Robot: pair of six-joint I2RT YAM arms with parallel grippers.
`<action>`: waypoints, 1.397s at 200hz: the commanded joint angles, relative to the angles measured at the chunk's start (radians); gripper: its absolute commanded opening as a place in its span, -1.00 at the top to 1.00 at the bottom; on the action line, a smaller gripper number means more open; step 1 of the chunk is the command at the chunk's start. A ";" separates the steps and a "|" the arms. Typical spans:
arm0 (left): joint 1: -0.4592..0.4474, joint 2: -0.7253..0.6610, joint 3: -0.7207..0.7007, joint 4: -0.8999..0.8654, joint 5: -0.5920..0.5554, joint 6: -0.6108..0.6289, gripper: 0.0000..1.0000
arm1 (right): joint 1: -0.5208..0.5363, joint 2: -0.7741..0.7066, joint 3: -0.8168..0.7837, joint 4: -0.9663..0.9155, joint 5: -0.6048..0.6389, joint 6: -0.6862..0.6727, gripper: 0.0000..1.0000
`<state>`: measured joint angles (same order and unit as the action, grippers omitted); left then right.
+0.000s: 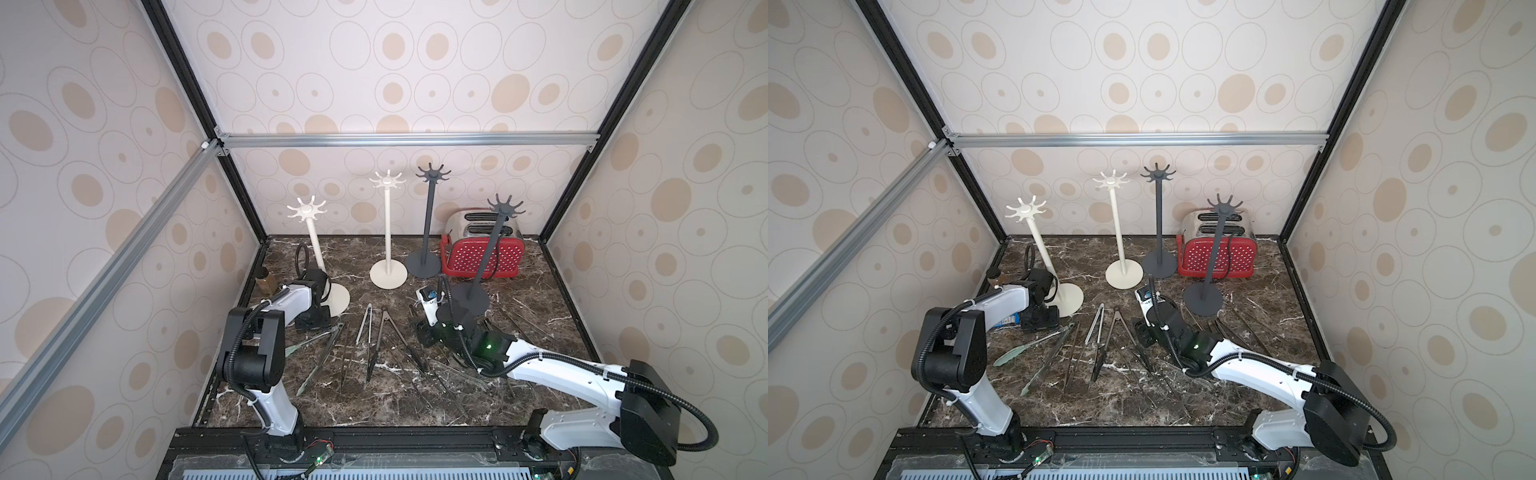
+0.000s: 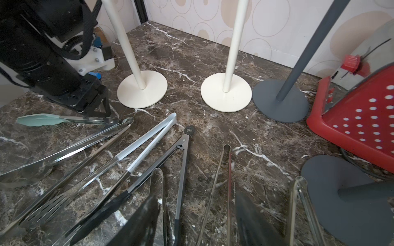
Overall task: Hang food tongs on kitchen utensil racks
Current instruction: Move the food tongs to the center of the board, then pick up the food tongs from the center of the board.
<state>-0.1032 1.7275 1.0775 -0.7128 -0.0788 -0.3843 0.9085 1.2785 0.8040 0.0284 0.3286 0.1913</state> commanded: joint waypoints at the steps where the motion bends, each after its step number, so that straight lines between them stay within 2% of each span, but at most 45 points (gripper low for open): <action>1: -0.003 -0.079 0.054 -0.099 -0.076 0.021 -0.29 | -0.055 -0.045 0.040 -0.178 0.121 0.036 -0.21; 40: 0.002 -0.183 0.076 -0.117 -0.113 0.016 -0.37 | -0.288 -0.141 0.056 -0.441 0.085 0.127 -0.20; 69: 0.002 -0.258 0.019 -0.082 -0.062 0.002 -0.38 | -0.405 -0.205 0.027 -0.591 0.101 0.179 -0.17; 89: 0.002 -0.309 -0.031 -0.037 -0.005 -0.007 -0.38 | -0.526 -0.219 0.014 -0.632 0.058 0.187 -0.10; 123: 0.002 -0.388 -0.103 0.053 0.103 -0.018 -0.38 | -0.747 -0.107 0.032 -0.614 -0.084 0.169 -0.02; 159: 0.002 -0.462 -0.158 0.143 0.152 -0.030 -0.42 | -0.849 0.056 0.064 -0.583 -0.157 0.138 0.04; 170: 0.002 -0.477 -0.166 0.157 0.161 -0.030 -0.43 | -0.866 0.093 0.075 -0.571 -0.193 0.123 0.14; 182: 0.002 -0.489 -0.172 0.169 0.170 -0.031 -0.44 | -0.863 0.114 0.085 -0.563 -0.276 0.104 0.24; 197: 0.002 -0.499 -0.177 0.182 0.182 -0.030 -0.46 | -0.817 0.105 0.080 -0.548 -0.366 0.087 0.25; 235: 0.002 -0.519 -0.198 0.219 0.226 -0.041 -0.47 | -0.523 0.108 0.173 -0.618 -0.288 0.080 0.20; 253: 0.002 -0.530 -0.207 0.226 0.241 -0.045 -0.47 | -0.402 0.157 0.242 -0.641 -0.240 0.096 0.17; 279: 0.002 -0.557 -0.227 0.244 0.254 -0.052 -0.50 | -0.272 0.285 0.368 -0.651 -0.244 0.118 0.12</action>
<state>-0.1028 1.2076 0.8623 -0.4973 0.1501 -0.4118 0.5472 1.4635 1.0824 -0.5694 0.0639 0.2874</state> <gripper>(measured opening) 0.744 0.433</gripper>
